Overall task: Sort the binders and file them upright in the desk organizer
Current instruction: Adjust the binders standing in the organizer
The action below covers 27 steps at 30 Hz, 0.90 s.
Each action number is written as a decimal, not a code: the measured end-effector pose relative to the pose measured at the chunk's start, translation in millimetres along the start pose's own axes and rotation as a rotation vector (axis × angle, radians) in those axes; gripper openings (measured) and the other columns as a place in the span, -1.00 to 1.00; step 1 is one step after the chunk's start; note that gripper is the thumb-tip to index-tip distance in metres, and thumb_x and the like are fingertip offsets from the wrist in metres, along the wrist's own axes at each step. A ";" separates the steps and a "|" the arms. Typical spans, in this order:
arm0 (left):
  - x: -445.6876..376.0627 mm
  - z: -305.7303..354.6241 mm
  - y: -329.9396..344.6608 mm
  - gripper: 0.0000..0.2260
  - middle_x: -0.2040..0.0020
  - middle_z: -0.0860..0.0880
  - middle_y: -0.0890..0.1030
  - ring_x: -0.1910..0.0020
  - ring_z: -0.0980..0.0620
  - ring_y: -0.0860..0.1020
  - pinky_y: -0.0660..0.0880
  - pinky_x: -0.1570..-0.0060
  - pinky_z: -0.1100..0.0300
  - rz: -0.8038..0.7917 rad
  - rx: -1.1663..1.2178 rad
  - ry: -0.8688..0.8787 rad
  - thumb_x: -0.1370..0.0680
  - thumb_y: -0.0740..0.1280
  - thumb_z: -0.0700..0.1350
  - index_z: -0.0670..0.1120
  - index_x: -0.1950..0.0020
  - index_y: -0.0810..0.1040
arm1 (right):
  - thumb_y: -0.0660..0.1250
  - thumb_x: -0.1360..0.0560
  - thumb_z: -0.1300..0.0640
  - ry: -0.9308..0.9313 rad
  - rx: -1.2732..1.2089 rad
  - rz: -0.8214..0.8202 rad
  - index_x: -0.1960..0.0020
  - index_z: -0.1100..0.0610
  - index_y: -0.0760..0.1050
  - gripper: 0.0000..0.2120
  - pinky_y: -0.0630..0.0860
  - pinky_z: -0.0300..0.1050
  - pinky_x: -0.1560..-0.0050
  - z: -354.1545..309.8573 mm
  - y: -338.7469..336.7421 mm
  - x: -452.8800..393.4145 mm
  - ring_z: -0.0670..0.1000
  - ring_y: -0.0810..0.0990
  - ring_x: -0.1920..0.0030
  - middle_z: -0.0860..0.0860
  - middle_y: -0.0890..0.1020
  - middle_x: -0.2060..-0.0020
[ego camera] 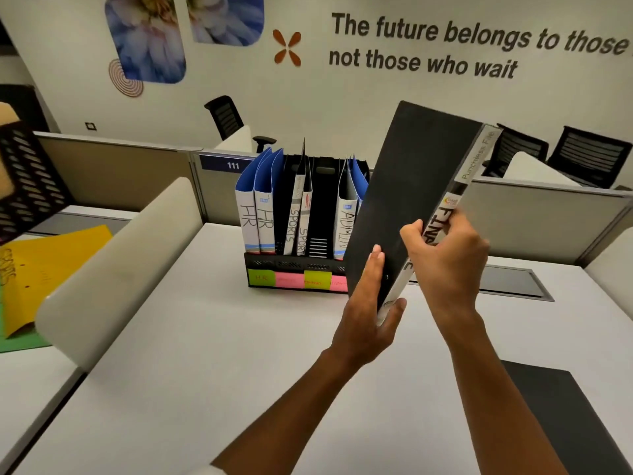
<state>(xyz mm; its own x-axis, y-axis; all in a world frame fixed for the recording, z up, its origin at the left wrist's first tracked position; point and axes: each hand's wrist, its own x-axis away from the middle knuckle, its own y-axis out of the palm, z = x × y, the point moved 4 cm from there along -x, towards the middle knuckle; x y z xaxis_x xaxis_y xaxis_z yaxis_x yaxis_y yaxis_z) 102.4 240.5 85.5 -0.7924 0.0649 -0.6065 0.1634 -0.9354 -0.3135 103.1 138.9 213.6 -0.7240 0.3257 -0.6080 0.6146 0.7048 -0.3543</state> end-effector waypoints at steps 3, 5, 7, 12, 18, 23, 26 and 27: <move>-11.3 -2.9 -15.9 -0.36 -0.60 0.02 0.08 -0.57 0.03 0.09 0.22 -0.50 0.09 0.030 0.042 0.021 -0.62 0.22 0.04 -0.07 -0.60 -0.01 | 0.39 -0.48 -0.02 -0.041 -0.023 0.054 0.05 0.04 0.47 -0.83 0.37 -0.59 0.25 -20.2 -7.7 -14.3 -0.23 0.53 0.35 -0.15 0.51 0.28; -15.4 -13.0 -28.7 -0.35 -0.60 0.00 0.09 -0.57 0.01 0.09 0.22 -0.49 -0.06 0.070 0.012 0.017 -0.62 0.21 0.09 -0.10 -0.60 0.00 | 0.39 -0.48 -0.02 -0.041 -0.052 0.073 0.05 0.06 0.49 -0.82 0.36 -0.61 0.25 -30.8 -7.7 -24.0 -0.28 0.51 0.34 -0.17 0.51 0.29; -17.8 -25.5 -43.2 -0.31 -0.60 -0.01 0.09 -0.58 -0.01 0.08 0.21 -0.50 -0.09 0.120 -0.021 0.010 -0.59 0.20 0.18 -0.09 -0.59 0.02 | 0.39 -0.47 -0.01 -0.043 -0.083 0.073 0.04 0.09 0.51 -0.82 0.37 -0.62 0.24 -38.8 -4.2 -31.8 -0.29 0.51 0.32 -0.13 0.54 0.26; -12.2 -57.5 -71.6 -0.35 -0.59 0.05 0.12 -0.57 0.03 0.12 0.20 -0.50 0.07 0.199 -0.036 -0.058 -0.59 0.16 0.23 0.01 -0.59 0.04 | 0.38 -0.44 -0.05 -0.071 -0.096 0.051 0.08 0.04 0.51 -0.83 0.39 -0.55 0.26 -52.2 -0.1 -48.4 -0.23 0.54 0.30 -0.10 0.56 0.26; -6.6 -95.8 -83.0 -0.40 -0.58 0.10 0.16 -0.55 0.11 0.13 0.15 -0.49 0.29 0.177 -0.100 -0.154 -0.60 0.14 0.23 0.05 -0.58 0.09 | 0.39 -0.44 -0.04 -0.034 -0.093 -0.017 0.02 0.07 0.54 -0.78 0.49 -0.40 0.17 -49.7 27.2 -66.2 -0.12 0.59 0.23 -0.06 0.61 0.19; -11.6 -121.8 -80.2 -0.40 -0.57 0.16 0.14 -0.54 0.22 0.08 0.09 -0.45 0.41 0.085 -0.173 -0.233 -0.57 0.14 0.29 0.11 -0.55 0.12 | 0.40 -0.46 -0.01 0.054 -0.042 -0.045 -0.01 0.12 0.53 -0.76 0.58 -0.23 0.08 -26.4 53.7 -81.7 -0.06 0.60 0.17 -0.01 0.62 0.14; -14.9 -137.3 -77.9 -0.39 -0.56 0.10 0.21 -0.54 0.23 0.12 0.15 -0.48 0.29 0.018 -0.192 -0.276 -0.57 0.18 0.26 0.02 -0.55 0.20 | 0.39 -0.45 -0.03 0.068 -0.026 -0.017 -0.01 0.14 0.54 -0.74 0.53 -0.33 0.16 -16.5 57.1 -93.3 -0.07 0.59 0.18 0.01 0.63 0.14; -16.5 -142.8 -76.7 -0.40 -0.55 0.08 0.24 -0.53 0.21 0.13 0.17 -0.49 0.25 -0.013 -0.203 -0.295 -0.58 0.20 0.22 0.00 -0.55 0.22 | 0.38 -0.45 -0.03 0.068 -0.025 -0.007 -0.01 0.14 0.54 -0.74 0.49 -0.40 0.21 -14.8 58.6 -97.1 -0.08 0.59 0.20 0.01 0.63 0.14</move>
<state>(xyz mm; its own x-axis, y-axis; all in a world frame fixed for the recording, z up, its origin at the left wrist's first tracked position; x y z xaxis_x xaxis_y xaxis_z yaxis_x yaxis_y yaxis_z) 186.8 360.8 15.1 -0.9257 -0.0547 -0.3742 0.2424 -0.8452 -0.4762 204.8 157.9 262.4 -0.7486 0.3619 -0.5555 0.6019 0.7223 -0.3406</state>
